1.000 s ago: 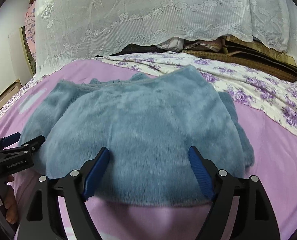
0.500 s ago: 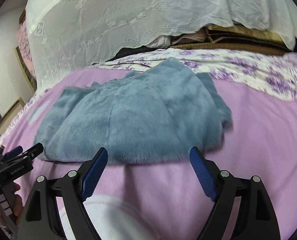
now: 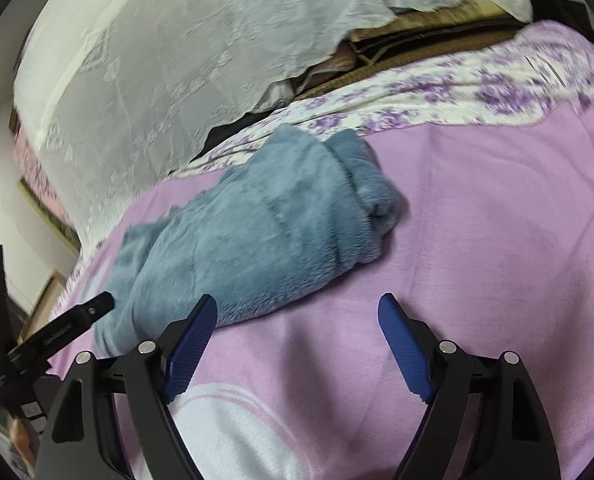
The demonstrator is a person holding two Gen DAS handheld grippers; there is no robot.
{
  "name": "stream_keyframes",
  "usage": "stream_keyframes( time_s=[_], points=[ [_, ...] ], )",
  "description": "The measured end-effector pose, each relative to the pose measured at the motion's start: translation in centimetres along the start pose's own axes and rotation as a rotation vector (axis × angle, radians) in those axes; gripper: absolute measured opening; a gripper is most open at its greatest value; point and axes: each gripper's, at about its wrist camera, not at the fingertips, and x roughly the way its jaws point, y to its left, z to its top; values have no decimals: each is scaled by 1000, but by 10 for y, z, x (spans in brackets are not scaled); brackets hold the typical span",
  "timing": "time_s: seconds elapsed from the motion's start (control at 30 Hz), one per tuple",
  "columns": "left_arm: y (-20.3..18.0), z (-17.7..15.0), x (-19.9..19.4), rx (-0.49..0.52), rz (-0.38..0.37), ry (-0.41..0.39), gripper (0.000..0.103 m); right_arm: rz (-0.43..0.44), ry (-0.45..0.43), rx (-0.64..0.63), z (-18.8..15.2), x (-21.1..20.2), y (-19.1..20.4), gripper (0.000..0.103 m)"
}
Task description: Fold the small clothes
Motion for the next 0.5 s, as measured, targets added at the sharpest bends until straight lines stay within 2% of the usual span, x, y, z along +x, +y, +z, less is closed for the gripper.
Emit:
stream_keyframes(
  time_s=[0.1,0.23,0.43,0.5],
  points=[
    [-12,1,17,-3,20,27,99,14,14,75,4,6,-13,75],
    [-16,-10,41,8,23,65,99,8,19,123,10,17,-19,74],
    [-18,-14,41,22,31,40,99,-27,6,156,27,41,-18,75],
    [-17,-14,41,17,24,40,99,-42,3,163,36,54,-16,70]
  ],
)
